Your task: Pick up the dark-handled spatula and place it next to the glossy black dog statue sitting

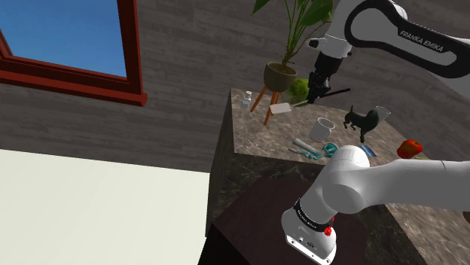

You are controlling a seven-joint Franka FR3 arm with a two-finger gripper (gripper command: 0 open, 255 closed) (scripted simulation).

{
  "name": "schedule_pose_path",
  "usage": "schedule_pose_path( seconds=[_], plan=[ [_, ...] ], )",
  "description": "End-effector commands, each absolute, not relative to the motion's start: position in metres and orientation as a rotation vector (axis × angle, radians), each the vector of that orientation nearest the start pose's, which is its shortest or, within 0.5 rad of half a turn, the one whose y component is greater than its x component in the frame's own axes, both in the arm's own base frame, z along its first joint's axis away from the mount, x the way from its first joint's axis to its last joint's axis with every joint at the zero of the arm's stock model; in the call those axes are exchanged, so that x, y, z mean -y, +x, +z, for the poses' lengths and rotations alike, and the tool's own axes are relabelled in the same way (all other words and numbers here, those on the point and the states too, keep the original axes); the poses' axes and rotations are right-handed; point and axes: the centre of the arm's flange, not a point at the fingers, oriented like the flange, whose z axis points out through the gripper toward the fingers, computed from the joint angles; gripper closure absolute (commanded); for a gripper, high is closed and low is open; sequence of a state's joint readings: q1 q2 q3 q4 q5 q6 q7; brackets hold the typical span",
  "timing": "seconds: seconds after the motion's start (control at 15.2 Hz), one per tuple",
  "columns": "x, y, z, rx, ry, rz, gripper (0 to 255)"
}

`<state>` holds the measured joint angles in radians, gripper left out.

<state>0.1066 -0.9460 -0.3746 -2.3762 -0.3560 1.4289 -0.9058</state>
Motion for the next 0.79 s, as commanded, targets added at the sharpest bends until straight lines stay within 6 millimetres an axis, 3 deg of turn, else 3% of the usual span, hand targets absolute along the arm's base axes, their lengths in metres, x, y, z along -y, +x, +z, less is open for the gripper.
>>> schedule_pose_path(
  seconds=[0.0, 0.2, 0.73],
  plan=[
    [0.152, 0.241, 0.597, 1.157, -2.946, 0.098, 255],
    [0.152, 0.241, 0.609, 1.157, -2.946, 0.098, 255],
    [0.217, 0.158, 0.609, 1.157, -2.946, 0.098, 255]
  ],
)
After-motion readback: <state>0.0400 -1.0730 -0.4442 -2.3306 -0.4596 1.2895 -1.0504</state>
